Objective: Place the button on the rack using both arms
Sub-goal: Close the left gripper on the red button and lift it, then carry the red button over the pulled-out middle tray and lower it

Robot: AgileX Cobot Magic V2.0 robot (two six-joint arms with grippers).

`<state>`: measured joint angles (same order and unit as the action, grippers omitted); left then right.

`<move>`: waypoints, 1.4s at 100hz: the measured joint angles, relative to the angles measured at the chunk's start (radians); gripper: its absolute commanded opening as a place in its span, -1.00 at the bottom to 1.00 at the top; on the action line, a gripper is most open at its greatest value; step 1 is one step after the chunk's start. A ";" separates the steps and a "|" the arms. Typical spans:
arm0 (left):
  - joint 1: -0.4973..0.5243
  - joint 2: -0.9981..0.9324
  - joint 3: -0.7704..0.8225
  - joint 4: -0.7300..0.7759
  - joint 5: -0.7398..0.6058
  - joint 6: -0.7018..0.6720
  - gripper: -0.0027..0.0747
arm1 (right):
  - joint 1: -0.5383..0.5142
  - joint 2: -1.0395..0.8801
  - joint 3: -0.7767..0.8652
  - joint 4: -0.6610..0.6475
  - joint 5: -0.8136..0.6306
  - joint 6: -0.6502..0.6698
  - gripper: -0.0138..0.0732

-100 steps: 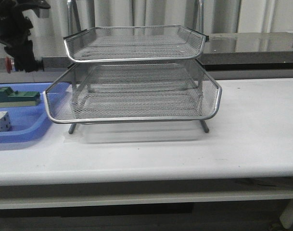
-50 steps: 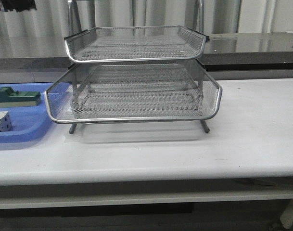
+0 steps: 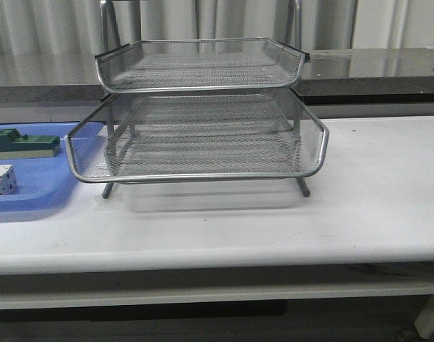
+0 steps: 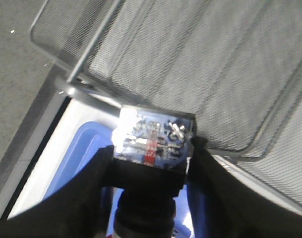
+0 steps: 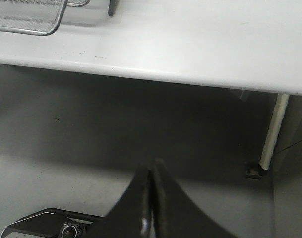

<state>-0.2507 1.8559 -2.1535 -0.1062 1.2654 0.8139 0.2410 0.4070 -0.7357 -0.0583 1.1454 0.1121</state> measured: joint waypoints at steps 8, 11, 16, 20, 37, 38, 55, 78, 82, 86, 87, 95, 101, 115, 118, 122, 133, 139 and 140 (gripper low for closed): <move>-0.044 -0.035 0.054 -0.001 0.000 -0.001 -0.91 | 0.000 0.000 0.000 0.000 0.000 0.000 -0.85; -0.060 -0.044 0.077 -0.001 0.002 -0.001 -0.91 | 0.000 0.000 0.000 0.000 0.000 0.000 -0.85; -0.087 -0.058 0.108 -0.006 0.002 -0.001 -0.91 | 0.000 0.000 0.000 0.000 0.000 0.000 -0.85; -0.111 -0.067 0.127 -0.010 0.002 -0.001 -0.91 | 0.000 0.000 0.000 0.000 0.000 0.000 -0.85; -0.199 -0.073 0.210 -0.028 0.000 -0.001 -0.91 | 0.000 0.000 0.000 0.000 0.000 0.000 -0.85; -0.205 -0.073 0.213 -0.028 0.000 -0.001 -0.91 | 0.000 0.000 0.000 0.000 0.000 0.000 -0.85; -0.268 -0.073 0.287 -0.031 -0.002 -0.001 -0.91 | 0.000 0.000 0.000 0.000 0.000 0.000 -0.85; -0.294 -0.073 0.373 -0.034 -0.056 -0.001 -0.91 | 0.000 0.000 0.000 0.000 0.000 0.000 -0.85; -0.294 -0.073 0.387 -0.034 -0.073 -0.001 -0.91 | 0.000 0.000 0.000 0.000 0.000 0.000 -0.85; -0.294 -0.071 0.401 -0.034 -0.092 -0.001 -0.91 | 0.000 0.000 0.000 0.000 0.000 0.000 -0.85; -0.294 -0.071 0.403 -0.034 -0.095 -0.001 -0.91 | 0.000 0.000 0.000 0.000 0.000 0.000 -0.85; -0.294 -0.071 0.431 -0.034 -0.138 -0.001 -0.91 | 0.000 0.000 0.000 0.000 0.000 0.000 -0.85; -0.294 -0.071 0.452 -0.034 -0.177 -0.001 -0.91 | 0.000 0.000 0.000 0.000 0.000 0.000 -0.85; -0.294 -0.071 0.505 -0.034 -0.249 -0.001 -0.91 | 0.000 0.000 0.000 0.000 0.000 0.000 -0.85; -0.294 -0.071 0.515 -0.034 -0.261 -0.001 -0.91 | 0.000 0.000 0.000 0.000 0.000 0.000 -0.85; -0.294 -0.071 0.528 -0.034 -0.277 -0.001 -0.91 | 0.000 0.000 0.000 0.000 0.000 0.000 -0.85; -0.294 -0.061 0.544 -0.036 -0.305 -0.001 -0.90 | 0.000 0.000 0.000 0.000 0.000 0.000 -0.85; -0.294 -0.049 0.544 -0.043 -0.315 -0.001 -0.90 | 0.000 0.000 0.000 0.000 0.000 0.000 -0.85; -0.294 -0.047 0.544 -0.043 -0.317 -0.001 -0.90 | 0.000 0.000 0.000 0.000 0.000 0.000 -0.85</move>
<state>-0.5442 1.8089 -1.6097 -0.1491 0.9488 0.8125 0.2410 0.4070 -0.7357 -0.0583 1.1454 0.1121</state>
